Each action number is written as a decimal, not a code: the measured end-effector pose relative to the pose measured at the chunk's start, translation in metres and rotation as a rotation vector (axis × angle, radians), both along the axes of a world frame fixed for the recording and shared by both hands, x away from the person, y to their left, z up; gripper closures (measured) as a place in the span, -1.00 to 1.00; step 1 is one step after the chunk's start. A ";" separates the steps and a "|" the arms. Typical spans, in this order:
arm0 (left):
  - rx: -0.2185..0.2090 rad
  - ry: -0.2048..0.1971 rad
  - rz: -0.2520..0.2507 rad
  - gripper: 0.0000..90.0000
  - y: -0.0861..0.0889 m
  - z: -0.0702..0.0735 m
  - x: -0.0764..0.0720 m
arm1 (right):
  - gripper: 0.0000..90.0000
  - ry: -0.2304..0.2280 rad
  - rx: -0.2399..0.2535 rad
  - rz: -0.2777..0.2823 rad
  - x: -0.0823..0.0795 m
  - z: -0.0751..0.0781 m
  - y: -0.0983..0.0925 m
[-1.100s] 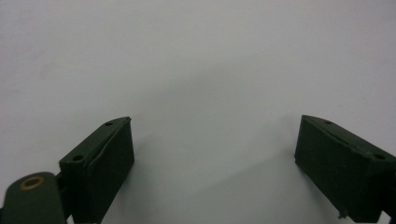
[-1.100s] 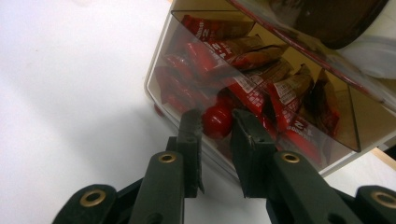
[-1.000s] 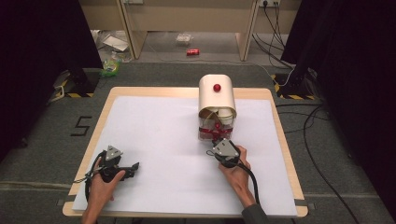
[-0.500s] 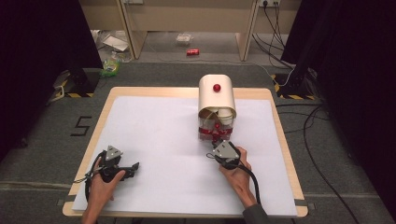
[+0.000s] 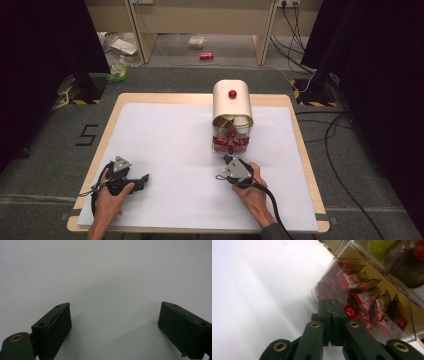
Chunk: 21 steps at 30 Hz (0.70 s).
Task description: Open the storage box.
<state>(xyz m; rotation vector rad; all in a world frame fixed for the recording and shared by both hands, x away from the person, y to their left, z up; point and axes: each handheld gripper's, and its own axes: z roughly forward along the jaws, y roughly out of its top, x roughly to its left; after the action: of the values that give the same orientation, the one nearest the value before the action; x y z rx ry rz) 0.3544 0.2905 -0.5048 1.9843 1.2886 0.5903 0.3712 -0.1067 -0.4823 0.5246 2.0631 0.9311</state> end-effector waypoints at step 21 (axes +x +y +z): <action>-0.006 0.006 0.000 -0.76 0.001 0.000 0.001 | 0.31 0.003 0.139 0.022 0.019 0.030 -0.018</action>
<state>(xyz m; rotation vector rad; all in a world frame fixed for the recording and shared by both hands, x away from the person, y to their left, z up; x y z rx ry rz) 0.3550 0.2911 -0.5049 1.9825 1.2923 0.5804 0.3901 -0.1247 -0.4520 0.5777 2.0196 1.0925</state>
